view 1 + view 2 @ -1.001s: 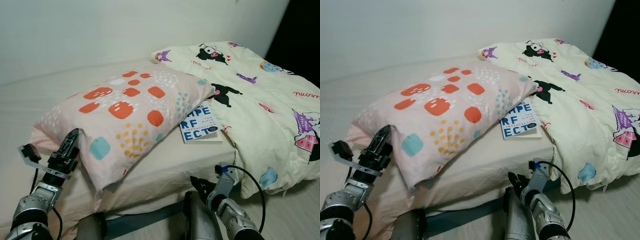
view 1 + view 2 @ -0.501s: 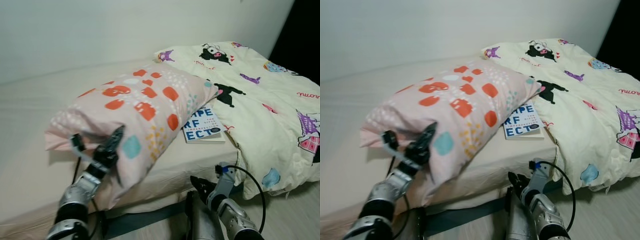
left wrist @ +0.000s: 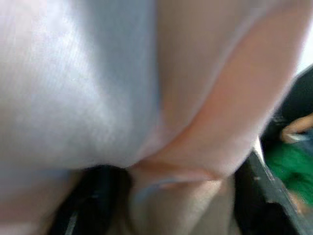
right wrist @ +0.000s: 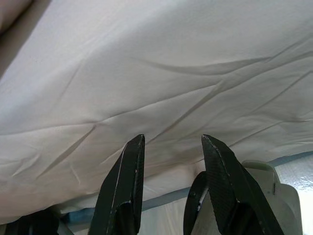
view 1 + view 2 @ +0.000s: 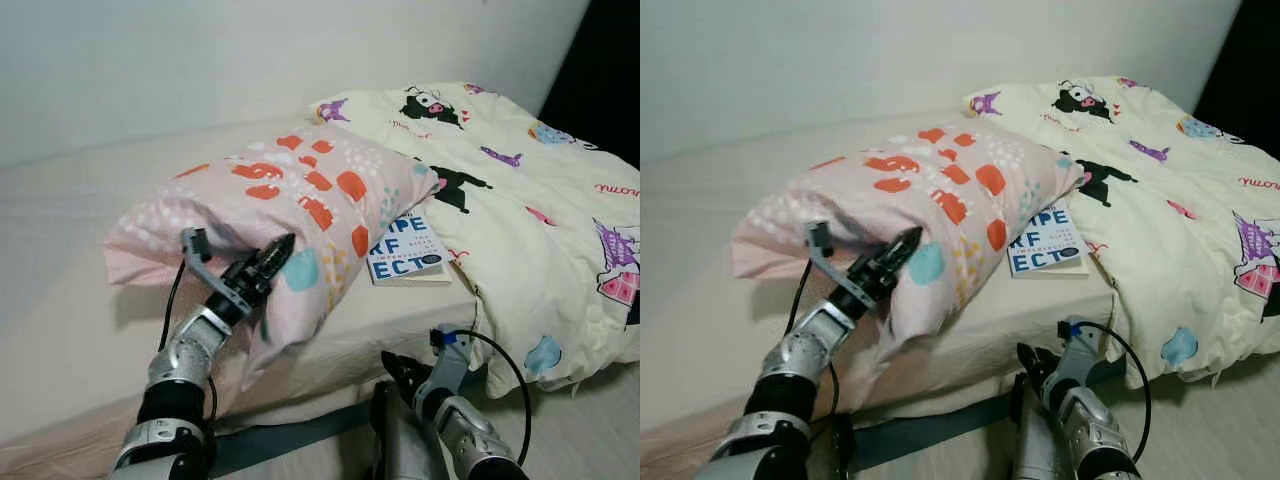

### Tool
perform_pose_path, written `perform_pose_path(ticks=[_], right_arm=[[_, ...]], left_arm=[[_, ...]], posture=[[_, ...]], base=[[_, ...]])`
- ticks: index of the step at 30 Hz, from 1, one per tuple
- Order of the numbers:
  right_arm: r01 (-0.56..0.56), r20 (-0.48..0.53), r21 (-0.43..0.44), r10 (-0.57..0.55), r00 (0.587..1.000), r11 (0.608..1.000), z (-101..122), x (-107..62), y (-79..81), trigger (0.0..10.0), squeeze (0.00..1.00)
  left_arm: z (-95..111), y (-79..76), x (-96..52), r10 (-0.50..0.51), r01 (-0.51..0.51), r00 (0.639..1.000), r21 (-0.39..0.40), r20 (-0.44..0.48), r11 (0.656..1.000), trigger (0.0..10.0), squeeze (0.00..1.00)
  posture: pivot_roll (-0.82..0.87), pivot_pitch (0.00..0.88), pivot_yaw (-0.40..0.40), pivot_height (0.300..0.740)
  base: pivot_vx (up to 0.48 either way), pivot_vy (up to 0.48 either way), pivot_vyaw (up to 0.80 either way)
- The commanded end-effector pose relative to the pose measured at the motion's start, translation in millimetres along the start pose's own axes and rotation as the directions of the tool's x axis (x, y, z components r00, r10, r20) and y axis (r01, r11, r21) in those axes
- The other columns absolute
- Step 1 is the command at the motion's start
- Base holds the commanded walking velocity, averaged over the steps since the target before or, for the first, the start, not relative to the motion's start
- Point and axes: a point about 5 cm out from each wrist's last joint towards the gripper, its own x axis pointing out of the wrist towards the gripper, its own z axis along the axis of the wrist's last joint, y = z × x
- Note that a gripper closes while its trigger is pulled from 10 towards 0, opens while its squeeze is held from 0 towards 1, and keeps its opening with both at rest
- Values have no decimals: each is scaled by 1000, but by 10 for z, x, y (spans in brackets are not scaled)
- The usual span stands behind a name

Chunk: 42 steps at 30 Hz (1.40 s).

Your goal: Clean up the room

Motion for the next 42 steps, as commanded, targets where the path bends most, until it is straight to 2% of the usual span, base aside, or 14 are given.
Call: perform_pose_path(ticks=[1,2,5,13,18,20,24,26,28,29,32,33,34,42], right_arm=[[-5,6,-3,5,1000,1000,7,22,35,10000,0],[-5,8,-5,5,1000,1000,18,31,43,10000,0],[-8,11,-9,9,1000,1000,42,49,60,10000,0],[-17,11,-24,17,1000,1000,65,94,123,10000,0],[-24,-2,-45,24,1000,999,42,122,186,10000,0],[-37,-27,-66,36,999,997,0,143,245,10000,0],[-92,5,-43,92,996,995,6,152,315,10000,0],[-97,-19,-65,96,995,993,-11,164,339,10000,0],[-97,-19,-65,96,995,993,-11,164,339,10000,0],[-100,-37,-82,97,995,992,-19,175,353,10000,0],[-101,-40,-85,97,994,991,-15,180,356,10000,0],[-99,-42,-89,96,995,991,-6,185,356,10000,0],[-98,-43,-91,95,995,991,4,191,359,10000,0],[-111,-36,-101,108,993,989,45,213,387,10000,0]], left_arm=[[-115,42,6,103,-100,994,59,-43,993,0,0],[-90,96,-11,174,-170,984,91,-28,981,0,0],[-10,172,-36,254,-254,967,109,12,961,0,0],[145,252,-53,334,-344,938,119,93,931,0,0],[137,253,-45,345,-356,933,113,102,928,0,0],[99,260,-62,357,-366,928,80,105,927,0,0],[64,266,-78,368,-373,923,30,112,927,0,0],[64,237,-77,342,-341,930,-32,137,939,0,0],[64,237,-77,342,-341,930,-32,137,939,0,0],[81,184,-61,296,-286,941,-83,161,955,0,0],[105,138,-49,247,-234,953,-92,173,968,0,0],[131,119,-40,222,-207,959,-99,179,973,9608,0],[163,114,-36,205,-189,961,-101,188,977,10000,0],[275,140,-59,172,-163,963,-58,205,985,10000,0]], posture=[[-98,124,-4,349],[-96,118,-4,349],[-93,112,-5,349],[-82,88,-4,349],[-83,79,-2,349],[-84,70,-2,349],[-82,66,-2,349],[-76,56,-7,359],[-76,56,-7,359],[-72,50,-9,368],[-71,45,-11,373],[-69,41,-12,378],[-69,36,-13,383],[-72,22,-11,416]], base=[[0,0,0],[0,0,0],[0,0,0],[0,0,0],[0,0,0],[0,0,0],[0,0,0],[0,0,0],[0,0,0],[0,0,0],[0,0,0],[0,0,0],[0,0,0],[0,0,0]])
